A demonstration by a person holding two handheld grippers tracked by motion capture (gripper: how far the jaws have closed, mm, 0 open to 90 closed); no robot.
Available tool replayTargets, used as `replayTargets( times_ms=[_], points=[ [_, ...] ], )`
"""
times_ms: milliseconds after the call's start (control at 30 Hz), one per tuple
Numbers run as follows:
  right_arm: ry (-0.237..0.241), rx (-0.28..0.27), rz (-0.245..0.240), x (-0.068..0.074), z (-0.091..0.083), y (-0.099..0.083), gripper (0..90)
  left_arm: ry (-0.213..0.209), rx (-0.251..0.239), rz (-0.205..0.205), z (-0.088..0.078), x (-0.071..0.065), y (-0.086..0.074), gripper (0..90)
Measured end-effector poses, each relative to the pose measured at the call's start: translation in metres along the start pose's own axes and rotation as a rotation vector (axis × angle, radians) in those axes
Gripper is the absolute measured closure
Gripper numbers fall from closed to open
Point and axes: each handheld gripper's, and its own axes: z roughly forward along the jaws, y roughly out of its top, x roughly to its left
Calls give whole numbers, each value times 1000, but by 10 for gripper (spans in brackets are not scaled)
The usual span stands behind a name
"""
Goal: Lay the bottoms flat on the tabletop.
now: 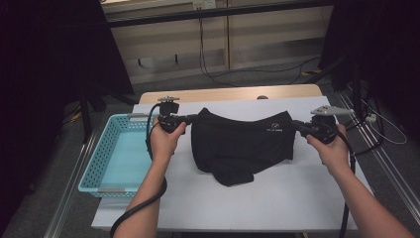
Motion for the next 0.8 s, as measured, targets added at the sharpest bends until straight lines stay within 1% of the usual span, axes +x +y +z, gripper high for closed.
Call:
replayTargets(
  times_ms=[33,100,133,167,200,233,267,300,333,367,400,433,467,500,533,567,633,700,767,800],
  points=[
    [0,4,1,-2,4,5,861,5,6,-7,3,4,5,862],
    [-16,18,-3,-7,15,17,865,8,-1,-15,10,9,21,864],
    [-30,20,-10,-10,22,26,867,20,-15,-18,13,12,31,866],
    [-46,16,-6,-13,30,38,868,32,-35,-23,16,14,42,866],
    [-67,-8,4,-17,38,52,868,47,-64,-20,19,16,53,865],
    [-92,-38,28,-21,46,66,862,79,-90,-9,22,18,62,856],
    [-117,-66,62,-24,54,79,831,133,-114,13,28,21,68,812],
    [-159,-92,85,-25,62,89,677,165,-125,8,34,23,69,575],
    [-211,-104,74,-24,67,94,536,173,-117,-3,37,23,67,338],
    [-236,-102,65,-21,68,94,513,165,-113,2,40,22,61,294],
    [-228,-86,61,-18,70,92,499,161,-100,9,43,21,53,307],
    [-197,-52,64,-15,72,87,432,154,-78,15,46,20,44,266],
    [-172,-26,50,-10,72,80,367,139,-62,15,48,19,35,230],
    [-155,-6,30,-7,71,71,358,130,-53,13,50,17,26,217],
    [-145,11,13,-2,69,61,357,126,-46,26,50,16,17,208],
    [-132,28,-5,2,66,50,338,124,-37,40,50,13,8,196],
    [-95,65,-23,9,59,30,288,112,-26,56,49,8,-7,166],
    [-84,78,-39,17,49,10,277,102,1,74,46,2,-21,152],
    [-75,96,-66,26,39,-7,250,95,9,105,40,-5,-33,146],
    [-70,109,-78,31,33,-17,248,94,6,112,39,-7,-36,143]
  ],
)
